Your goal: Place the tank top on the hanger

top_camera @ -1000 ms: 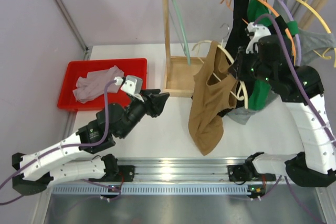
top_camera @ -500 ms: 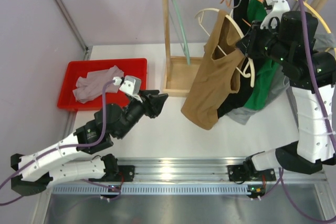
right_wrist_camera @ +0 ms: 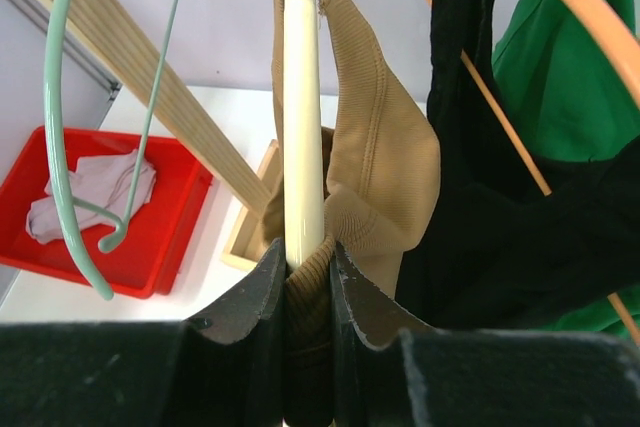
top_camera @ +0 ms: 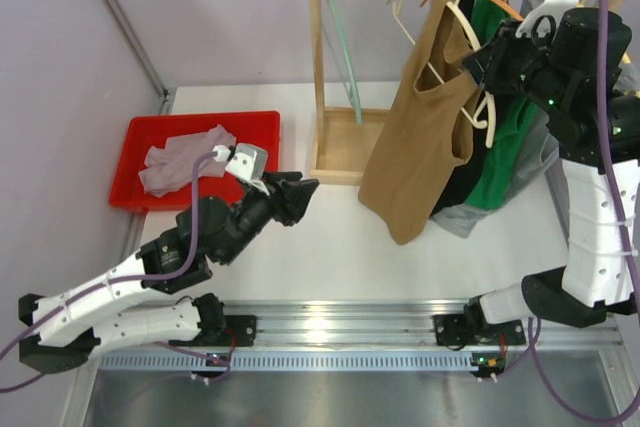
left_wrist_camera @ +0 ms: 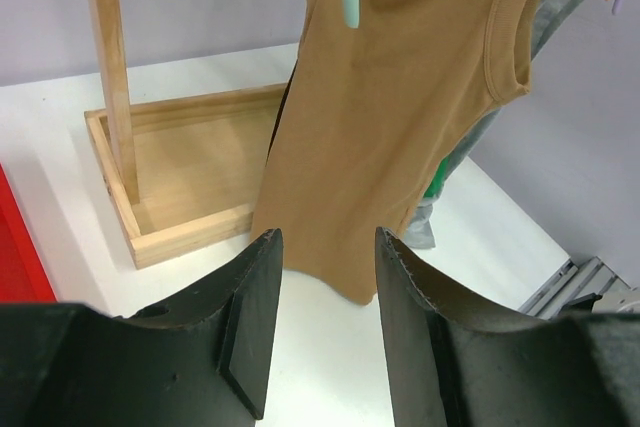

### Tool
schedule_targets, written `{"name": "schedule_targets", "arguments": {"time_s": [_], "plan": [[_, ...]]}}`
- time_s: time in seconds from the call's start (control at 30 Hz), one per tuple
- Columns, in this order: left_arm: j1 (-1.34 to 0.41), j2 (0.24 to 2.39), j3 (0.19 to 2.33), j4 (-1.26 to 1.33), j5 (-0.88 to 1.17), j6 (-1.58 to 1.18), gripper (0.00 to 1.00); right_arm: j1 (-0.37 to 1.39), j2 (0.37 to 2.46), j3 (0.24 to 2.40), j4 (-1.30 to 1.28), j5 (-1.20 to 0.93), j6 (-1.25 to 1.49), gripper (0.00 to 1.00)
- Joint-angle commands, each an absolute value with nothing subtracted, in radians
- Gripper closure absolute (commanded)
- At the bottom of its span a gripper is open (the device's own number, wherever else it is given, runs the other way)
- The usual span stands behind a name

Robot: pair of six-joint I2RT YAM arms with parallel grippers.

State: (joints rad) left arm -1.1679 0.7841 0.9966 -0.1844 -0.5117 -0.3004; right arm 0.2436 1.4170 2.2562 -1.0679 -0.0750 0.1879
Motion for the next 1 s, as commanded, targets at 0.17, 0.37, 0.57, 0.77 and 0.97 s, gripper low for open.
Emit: {"name": "schedule_targets", "arguments": {"time_s": [0.17,0.37,0.57,0.77,0.97], "plan": [[-1.173,0.767,1.035,-0.178,-0.492,-0.276,0.53,0.19,1.443,2.304,-0.847,-0.103,0.215,1.0],[-1.172,0.764,1.032,-0.176,-0.489,-0.278,0.53,0.164,1.474,2.296,-0.81,-0.126,0.225,1.0],[-1.172,0.764,1.022,-0.173,-0.492,-0.282,0.53,0.15,1.483,2.276,-0.792,-0.13,0.226,1.0],[-1.172,0.769,1.014,-0.169,-0.492,-0.29,0.53,0.15,1.462,2.18,-0.77,-0.129,0.226,1.0],[-1.172,0.772,1.008,-0.169,-0.494,-0.295,0.53,0.15,1.42,2.106,-0.75,-0.124,0.229,1.0]]}}
